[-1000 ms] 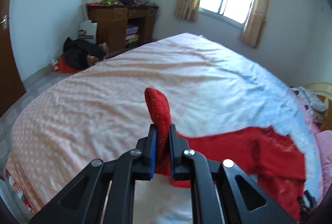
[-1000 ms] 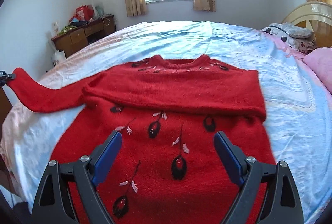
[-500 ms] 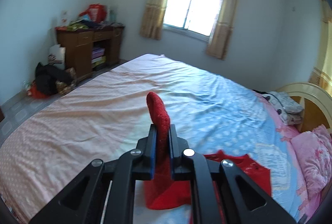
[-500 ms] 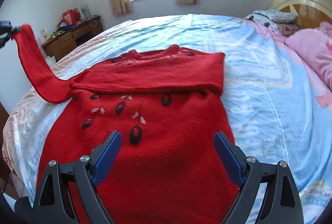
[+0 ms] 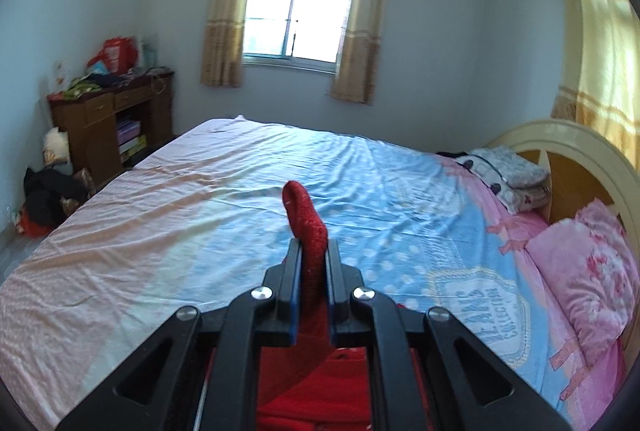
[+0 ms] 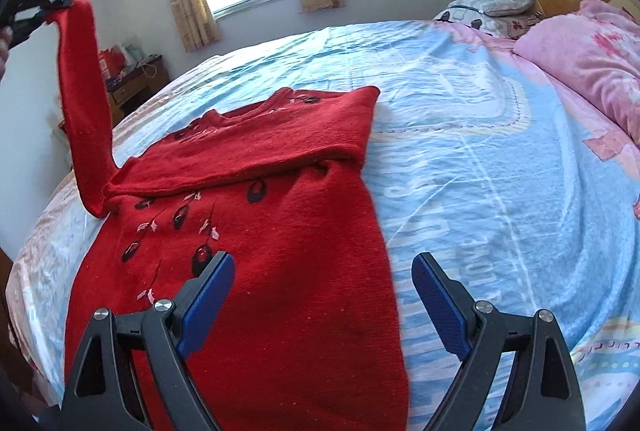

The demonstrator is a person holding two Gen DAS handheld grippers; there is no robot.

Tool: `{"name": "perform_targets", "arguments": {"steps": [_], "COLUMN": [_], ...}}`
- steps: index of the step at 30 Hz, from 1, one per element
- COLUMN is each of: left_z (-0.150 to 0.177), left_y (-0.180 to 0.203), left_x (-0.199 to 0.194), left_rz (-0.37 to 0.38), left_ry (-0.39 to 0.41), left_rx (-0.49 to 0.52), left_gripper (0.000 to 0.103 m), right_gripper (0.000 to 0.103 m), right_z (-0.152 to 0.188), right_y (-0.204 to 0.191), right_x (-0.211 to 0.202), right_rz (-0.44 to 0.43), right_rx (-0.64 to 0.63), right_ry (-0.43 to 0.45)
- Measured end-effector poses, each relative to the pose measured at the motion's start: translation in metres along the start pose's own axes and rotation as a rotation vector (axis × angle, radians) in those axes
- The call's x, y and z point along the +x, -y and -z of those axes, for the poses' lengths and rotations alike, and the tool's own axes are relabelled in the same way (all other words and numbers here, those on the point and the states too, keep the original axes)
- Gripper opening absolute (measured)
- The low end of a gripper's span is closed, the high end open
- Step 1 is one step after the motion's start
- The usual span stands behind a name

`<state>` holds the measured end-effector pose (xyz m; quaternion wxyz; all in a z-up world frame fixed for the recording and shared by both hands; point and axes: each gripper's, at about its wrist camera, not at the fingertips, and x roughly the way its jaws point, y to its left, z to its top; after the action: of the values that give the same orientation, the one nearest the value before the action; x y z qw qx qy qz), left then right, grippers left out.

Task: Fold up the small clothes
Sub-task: 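Lift the held sleeve and lay it across the sweater body, open left tool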

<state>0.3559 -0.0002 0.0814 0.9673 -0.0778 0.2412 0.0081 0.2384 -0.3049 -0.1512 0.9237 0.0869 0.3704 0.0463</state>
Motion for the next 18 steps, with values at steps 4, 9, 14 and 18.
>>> {"name": "perform_targets", "arguments": {"steps": [4,9,14,18], "left_z": [0.01,0.049,0.095,0.129], "left_y": [0.045,0.103,0.147,0.17], "left_x": [0.016,0.047,0.081,0.109], "left_rz": [0.031,0.043,0.042,0.049], "left_ry": [-0.01,-0.038,-0.123,-0.209], "left_rx": [0.057,0.148,0.249,0.316], "left_gripper": [0.011,0.011,0.011,0.016], "right_gripper": [0.09,0.09,0.09,0.09], "right_z": [0.003,0.007,0.009,0.009], "right_y": [0.004,0.006,0.011,0.017], "right_x": [0.005,0.011,0.018,0.02], "right_rz": [0.0,0.002,0.019,0.043], "right_rx": [0.018,0.035,0.049,0.061], "right_ry": [-0.016,-0.036,-0.064,-0.061]}}
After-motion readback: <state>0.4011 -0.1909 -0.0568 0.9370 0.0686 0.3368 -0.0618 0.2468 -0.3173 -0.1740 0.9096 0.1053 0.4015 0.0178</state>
